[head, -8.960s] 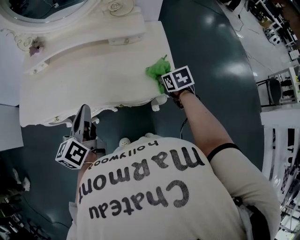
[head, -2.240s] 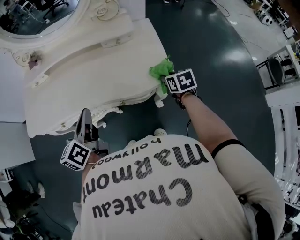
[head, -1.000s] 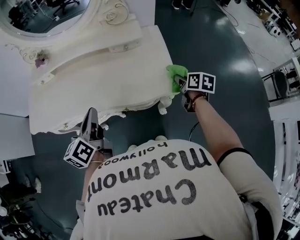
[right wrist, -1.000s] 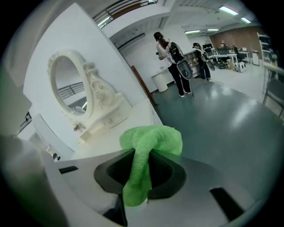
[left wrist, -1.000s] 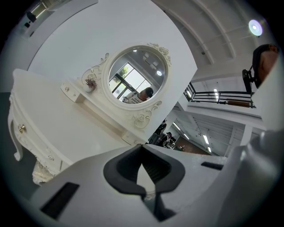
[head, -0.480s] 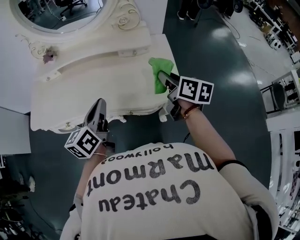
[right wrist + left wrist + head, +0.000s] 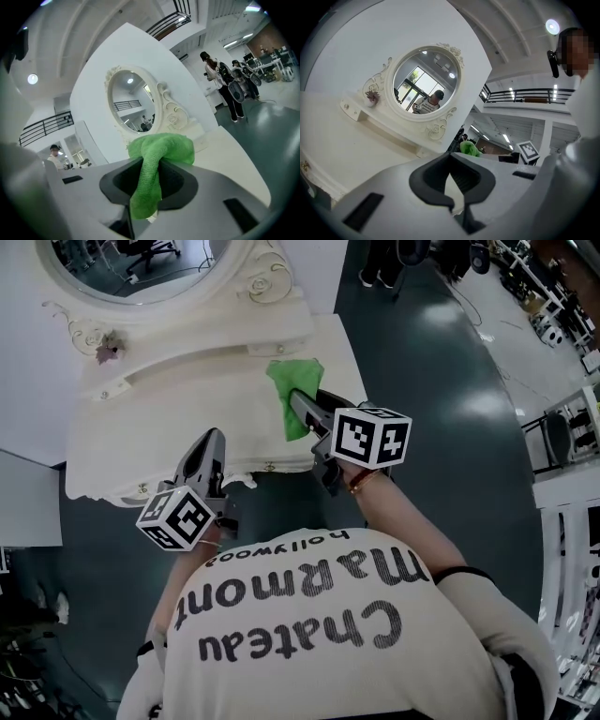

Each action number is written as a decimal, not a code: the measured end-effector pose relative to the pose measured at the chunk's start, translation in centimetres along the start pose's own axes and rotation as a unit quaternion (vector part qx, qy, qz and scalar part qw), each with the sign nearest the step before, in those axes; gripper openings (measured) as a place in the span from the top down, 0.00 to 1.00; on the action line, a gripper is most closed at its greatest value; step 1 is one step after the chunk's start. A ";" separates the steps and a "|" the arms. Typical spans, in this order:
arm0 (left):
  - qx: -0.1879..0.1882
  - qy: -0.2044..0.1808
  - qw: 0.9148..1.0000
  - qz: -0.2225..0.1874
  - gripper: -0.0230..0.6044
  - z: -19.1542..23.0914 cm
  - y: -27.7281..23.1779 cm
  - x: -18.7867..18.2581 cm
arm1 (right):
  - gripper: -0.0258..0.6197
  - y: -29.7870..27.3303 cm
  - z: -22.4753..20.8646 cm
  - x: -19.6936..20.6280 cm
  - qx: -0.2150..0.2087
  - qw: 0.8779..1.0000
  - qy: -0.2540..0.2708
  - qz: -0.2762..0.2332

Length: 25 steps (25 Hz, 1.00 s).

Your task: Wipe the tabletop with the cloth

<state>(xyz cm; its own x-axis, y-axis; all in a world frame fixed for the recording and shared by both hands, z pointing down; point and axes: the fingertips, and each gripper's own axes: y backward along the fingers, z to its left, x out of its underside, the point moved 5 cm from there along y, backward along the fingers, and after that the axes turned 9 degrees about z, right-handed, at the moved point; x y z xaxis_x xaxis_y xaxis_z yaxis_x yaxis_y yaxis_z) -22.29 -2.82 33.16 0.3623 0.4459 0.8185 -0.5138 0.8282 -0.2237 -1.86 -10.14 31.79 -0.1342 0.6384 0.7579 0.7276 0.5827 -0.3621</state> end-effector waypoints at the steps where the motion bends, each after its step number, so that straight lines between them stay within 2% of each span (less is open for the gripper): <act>1: 0.000 -0.004 1.000 0.003 0.95 0.0 0.1 0.1 | 0.81 -0.2 0.2 0.4 0.003 1.000 0.002 0.009; 14: 0.000 -0.004 1.000 0.024 0.95 0.2 0.5 1.7 | 0.81 -0.5 -0.1 3.6 0.037 0.997 0.028 0.059; 25: 0.001 -0.007 1.000 0.030 0.95 0.1 0.4 1.9 | 0.81 0.1 -0.2 3.9 0.052 0.994 0.056 0.075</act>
<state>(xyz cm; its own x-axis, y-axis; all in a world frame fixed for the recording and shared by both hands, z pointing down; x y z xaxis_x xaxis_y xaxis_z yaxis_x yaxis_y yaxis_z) -21.86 -1.69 34.68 0.3201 0.4905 0.8105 -0.5366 0.7990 -0.2716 -2.16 -7.70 34.85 0.0497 0.6657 0.7446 0.6589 0.5384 -0.5253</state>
